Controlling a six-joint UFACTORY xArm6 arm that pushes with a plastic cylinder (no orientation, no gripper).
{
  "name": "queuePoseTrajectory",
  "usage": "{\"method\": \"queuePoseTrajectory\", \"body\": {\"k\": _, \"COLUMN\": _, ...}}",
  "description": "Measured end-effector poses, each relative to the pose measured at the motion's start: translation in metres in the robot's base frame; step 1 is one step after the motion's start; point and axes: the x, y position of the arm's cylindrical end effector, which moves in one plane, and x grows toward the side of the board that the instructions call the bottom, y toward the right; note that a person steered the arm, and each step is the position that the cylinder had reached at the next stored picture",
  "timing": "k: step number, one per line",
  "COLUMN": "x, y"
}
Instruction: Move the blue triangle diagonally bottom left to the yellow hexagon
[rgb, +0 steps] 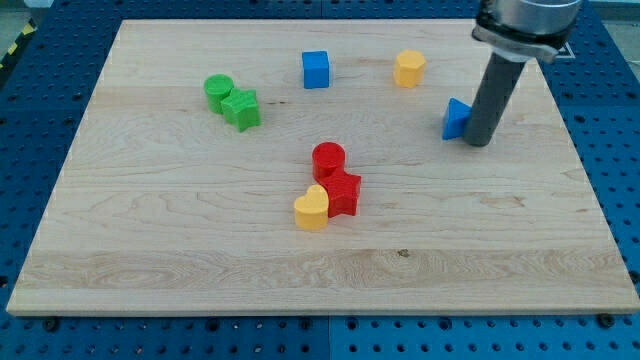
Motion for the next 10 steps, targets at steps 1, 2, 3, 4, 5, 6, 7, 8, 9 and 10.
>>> {"method": "queuePoseTrajectory", "body": {"k": 1, "x": -0.046, "y": 0.003}}
{"method": "queuePoseTrajectory", "body": {"k": 2, "x": -0.056, "y": 0.003}}
{"method": "queuePoseTrajectory", "body": {"k": 3, "x": -0.056, "y": 0.027}}
{"method": "queuePoseTrajectory", "body": {"k": 4, "x": -0.055, "y": 0.058}}
{"method": "queuePoseTrajectory", "body": {"k": 5, "x": -0.038, "y": 0.057}}
{"method": "queuePoseTrajectory", "body": {"k": 6, "x": -0.018, "y": 0.041}}
{"method": "queuePoseTrajectory", "body": {"k": 7, "x": -0.029, "y": 0.023}}
{"method": "queuePoseTrajectory", "body": {"k": 8, "x": -0.035, "y": -0.016}}
{"method": "queuePoseTrajectory", "body": {"k": 9, "x": -0.035, "y": -0.037}}
{"method": "queuePoseTrajectory", "body": {"k": 10, "x": -0.035, "y": -0.071}}
